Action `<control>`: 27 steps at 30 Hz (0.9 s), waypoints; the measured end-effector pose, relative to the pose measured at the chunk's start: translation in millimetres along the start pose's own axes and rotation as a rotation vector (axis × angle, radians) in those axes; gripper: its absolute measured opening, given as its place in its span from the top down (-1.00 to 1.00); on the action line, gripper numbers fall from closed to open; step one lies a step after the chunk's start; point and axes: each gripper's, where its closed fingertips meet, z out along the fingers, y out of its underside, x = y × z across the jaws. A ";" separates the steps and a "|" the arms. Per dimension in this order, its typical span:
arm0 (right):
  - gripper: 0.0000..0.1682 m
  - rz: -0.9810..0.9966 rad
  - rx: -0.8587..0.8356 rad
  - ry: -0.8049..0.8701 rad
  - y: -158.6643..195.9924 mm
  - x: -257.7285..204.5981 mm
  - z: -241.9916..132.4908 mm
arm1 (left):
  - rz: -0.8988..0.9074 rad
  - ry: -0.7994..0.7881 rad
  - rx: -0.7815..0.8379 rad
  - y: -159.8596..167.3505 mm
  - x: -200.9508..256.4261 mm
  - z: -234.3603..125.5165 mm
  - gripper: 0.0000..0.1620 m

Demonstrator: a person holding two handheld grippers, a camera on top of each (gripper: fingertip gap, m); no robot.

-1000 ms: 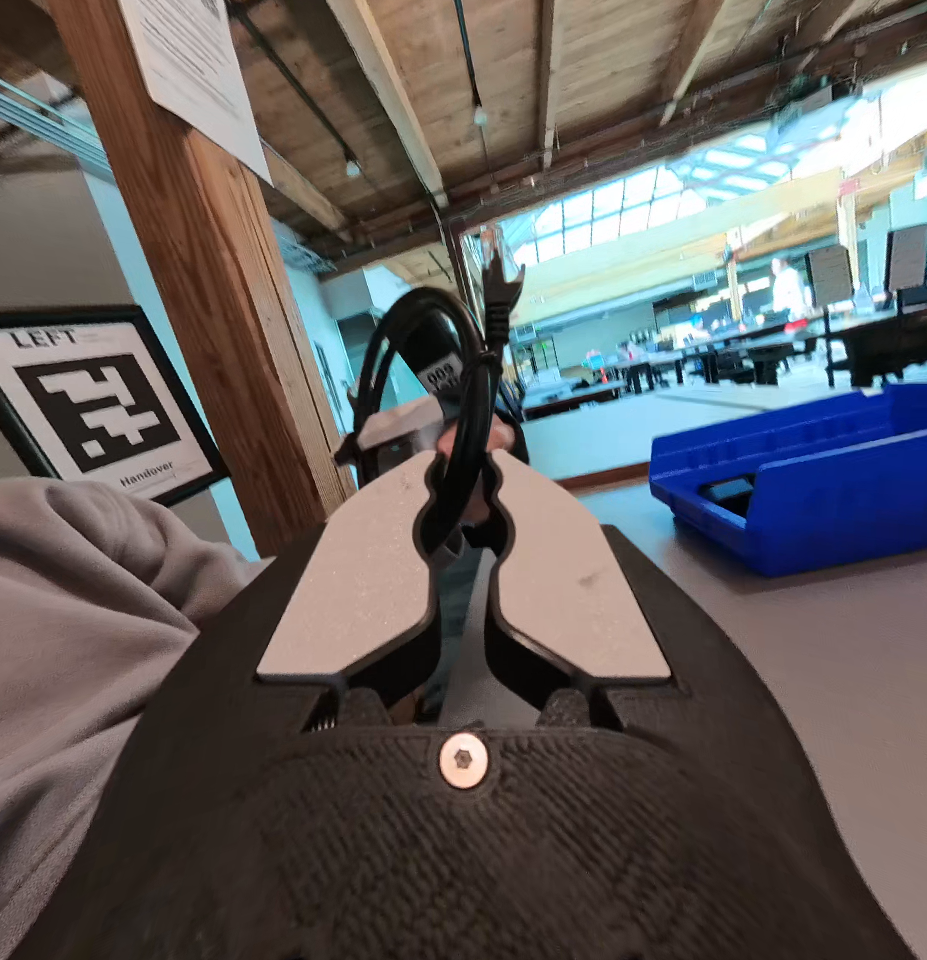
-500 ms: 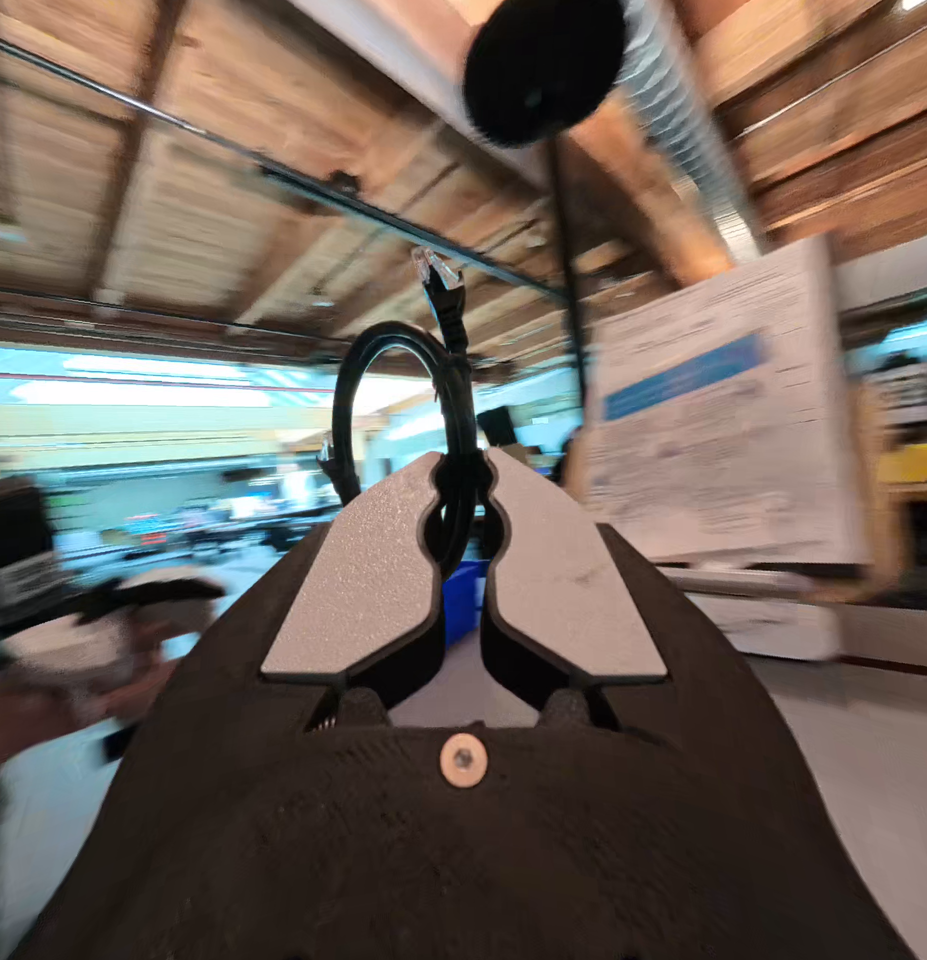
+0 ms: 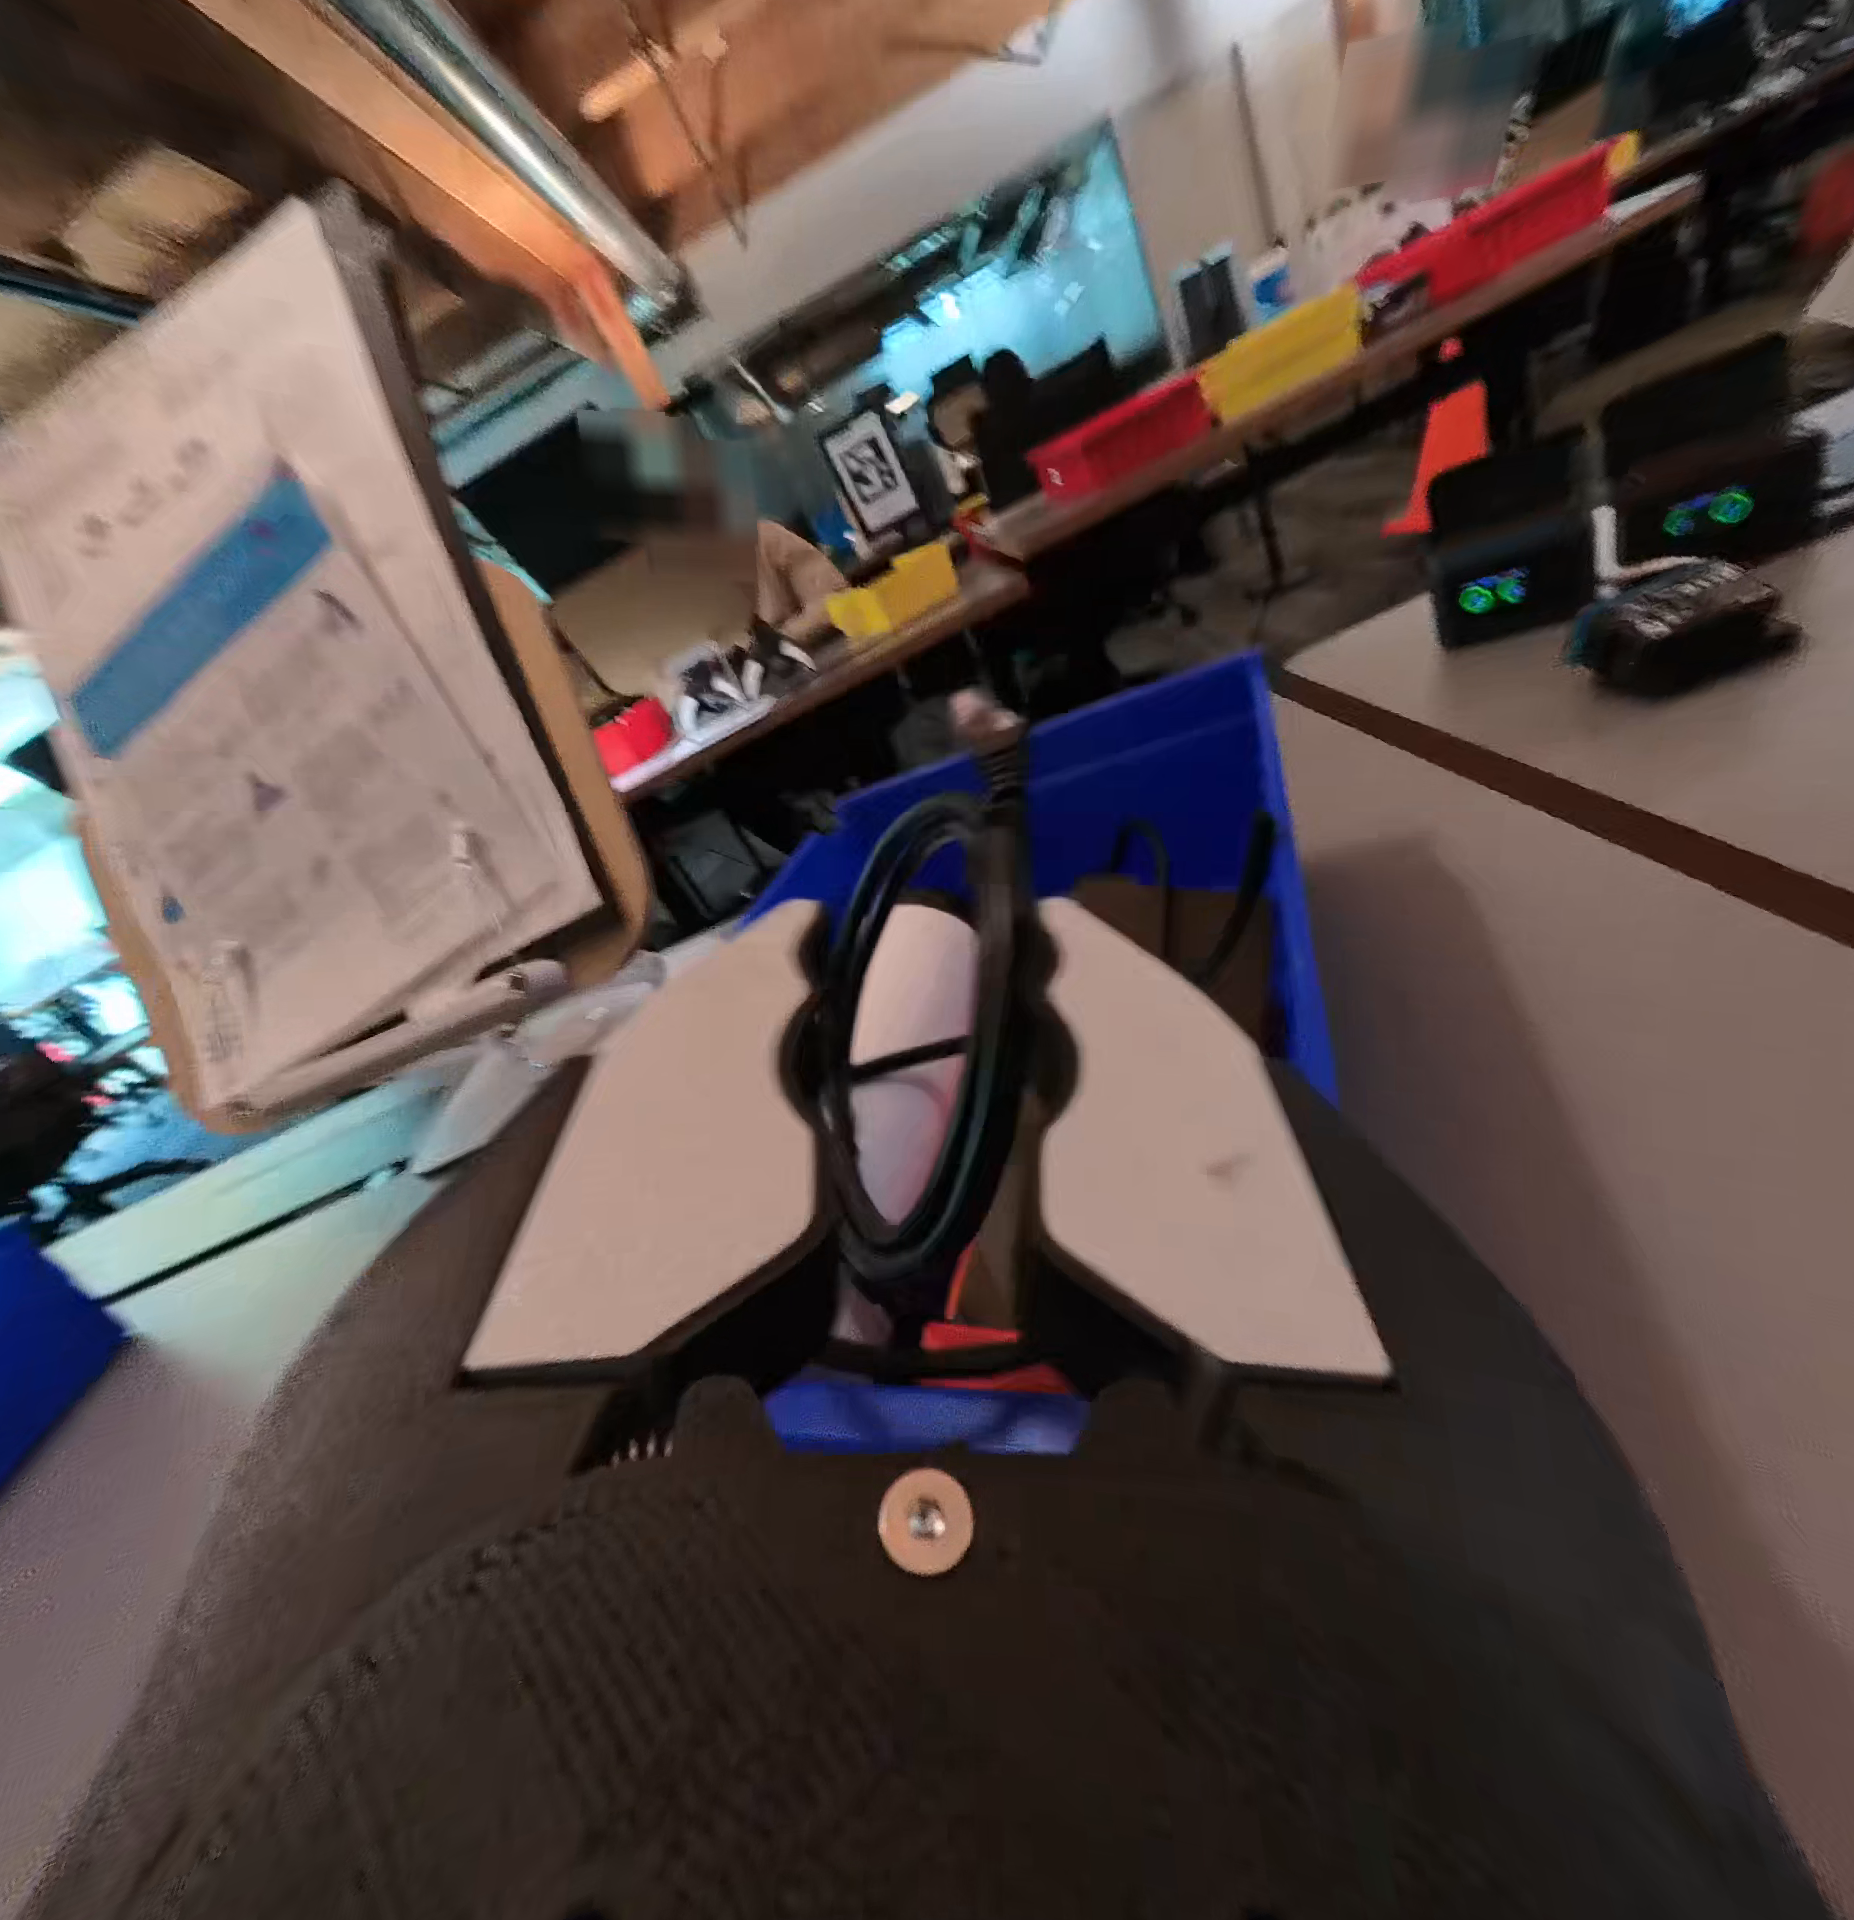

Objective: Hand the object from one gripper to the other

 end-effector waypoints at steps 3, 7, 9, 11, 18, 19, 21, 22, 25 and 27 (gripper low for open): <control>0.37 -0.146 -0.053 0.070 4.3 1.2 -0.5 | -0.063 -0.088 0.039 -6.1 -20.9 -18.1 0.59; 0.30 -0.414 -0.034 0.139 -9.3 -17.6 -8.2 | -0.149 -0.203 0.086 -9.9 -47.3 -39.6 0.64; 0.20 -0.554 -0.011 0.156 -14.6 -34.1 -10.3 | -0.180 -0.280 0.095 -8.7 -61.8 -50.0 0.66; 0.20 -0.636 0.026 0.063 -12.4 -66.5 -9.8 | -0.199 -0.361 0.087 -5.8 -75.7 -60.5 0.67; 0.26 -0.587 0.120 -0.270 52.0 -186.5 -16.5 | -0.174 -0.768 -0.184 36.7 -128.1 -110.1 0.59; 0.27 -0.633 0.141 -0.320 67.9 -204.2 -19.0 | -0.178 -0.792 -0.239 45.6 -131.7 -114.0 0.55; 0.25 -0.738 0.081 -0.361 98.5 -228.5 -25.0 | -0.184 -0.816 -0.331 61.0 -136.6 -115.6 0.48; 0.21 -0.769 0.057 -0.392 110.0 -242.5 -31.0 | -0.167 -0.824 -0.372 67.2 -139.2 -113.4 0.46; 0.25 -0.901 0.099 -0.497 134.4 -282.2 -53.3 | -0.095 -0.855 -0.557 89.8 -153.6 -99.9 0.46; 0.23 -1.018 0.098 -0.516 147.9 -294.1 -61.0 | -0.076 -0.849 -0.745 109.7 -166.8 -89.7 0.40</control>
